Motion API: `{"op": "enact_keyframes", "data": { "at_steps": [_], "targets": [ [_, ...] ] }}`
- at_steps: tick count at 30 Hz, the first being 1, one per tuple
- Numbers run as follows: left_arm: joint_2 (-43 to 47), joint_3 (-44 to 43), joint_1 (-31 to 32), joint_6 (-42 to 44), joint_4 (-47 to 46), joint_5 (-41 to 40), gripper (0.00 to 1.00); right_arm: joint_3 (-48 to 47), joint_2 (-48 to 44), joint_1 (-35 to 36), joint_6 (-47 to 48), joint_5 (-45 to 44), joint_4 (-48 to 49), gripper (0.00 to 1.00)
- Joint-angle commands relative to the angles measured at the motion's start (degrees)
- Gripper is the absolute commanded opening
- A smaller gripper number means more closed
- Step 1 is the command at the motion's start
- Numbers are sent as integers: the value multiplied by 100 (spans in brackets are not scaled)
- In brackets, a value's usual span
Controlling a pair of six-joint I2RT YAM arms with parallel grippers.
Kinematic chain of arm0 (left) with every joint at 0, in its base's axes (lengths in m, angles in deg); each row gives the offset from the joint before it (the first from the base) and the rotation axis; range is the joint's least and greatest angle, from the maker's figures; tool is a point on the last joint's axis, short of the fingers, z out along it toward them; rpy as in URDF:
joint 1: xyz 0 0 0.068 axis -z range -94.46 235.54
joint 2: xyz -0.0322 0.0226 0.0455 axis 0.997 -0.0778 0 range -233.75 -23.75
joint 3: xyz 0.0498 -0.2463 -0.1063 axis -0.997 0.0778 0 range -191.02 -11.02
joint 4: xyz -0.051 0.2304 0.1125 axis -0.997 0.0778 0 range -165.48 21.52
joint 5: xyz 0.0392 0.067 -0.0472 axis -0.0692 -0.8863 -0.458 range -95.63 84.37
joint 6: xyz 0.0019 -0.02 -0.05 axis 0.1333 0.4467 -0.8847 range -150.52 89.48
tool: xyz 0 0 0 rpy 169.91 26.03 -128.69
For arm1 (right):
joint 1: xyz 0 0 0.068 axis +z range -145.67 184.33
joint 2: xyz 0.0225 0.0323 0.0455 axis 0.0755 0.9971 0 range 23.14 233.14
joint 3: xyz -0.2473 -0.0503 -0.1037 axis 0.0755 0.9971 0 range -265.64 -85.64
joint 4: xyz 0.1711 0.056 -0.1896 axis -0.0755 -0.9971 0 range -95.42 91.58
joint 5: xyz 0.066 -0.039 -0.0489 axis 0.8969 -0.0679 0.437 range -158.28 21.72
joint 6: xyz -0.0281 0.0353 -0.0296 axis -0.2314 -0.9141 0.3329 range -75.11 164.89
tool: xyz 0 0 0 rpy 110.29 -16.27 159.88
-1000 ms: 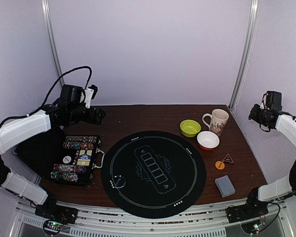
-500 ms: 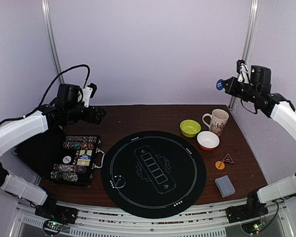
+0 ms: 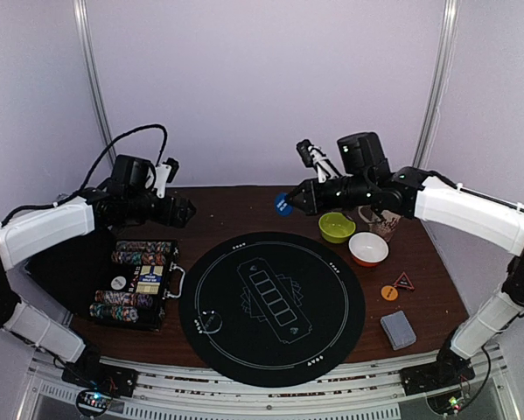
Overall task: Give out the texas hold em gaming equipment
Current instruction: Place the small blind button in the small blind area.
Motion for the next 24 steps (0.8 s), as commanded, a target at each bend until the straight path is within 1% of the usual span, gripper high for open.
{"op": "enact_keyframes", "data": {
  "at_steps": [1,4,8,10,13,14,16,20,22,24],
  "targets": [
    [-107,87,6,-127,-268,148,98,-84,209,319,-160,-205,-151,0],
    [-124,197,6,-135,-342,207,98,9,349,371,-449,-228,-2,0],
    [-231,196,6,-135,-430,237,98,58,578,606,-1005,-417,281,0],
    [-273,99,4,-109,-441,187,98,132,737,760,-1419,-409,781,0],
    [-248,113,6,-137,-477,58,98,197,1238,928,-2167,-437,1867,0],
    [-219,142,6,-156,-469,11,98,42,1536,943,-2328,-375,2080,0],
    [-119,233,3,-180,-459,-76,98,-384,2143,947,-2494,-278,2205,0],
    [62,446,-6,-96,-523,-220,98,-1103,3206,839,-2701,-258,2115,0],
    [75,540,-3,-30,-591,-381,98,-1488,3648,767,-2722,-242,1889,0],
    [55,593,-16,17,-657,-498,98,-1726,4040,674,-2785,-158,1905,0]
  ]
}}
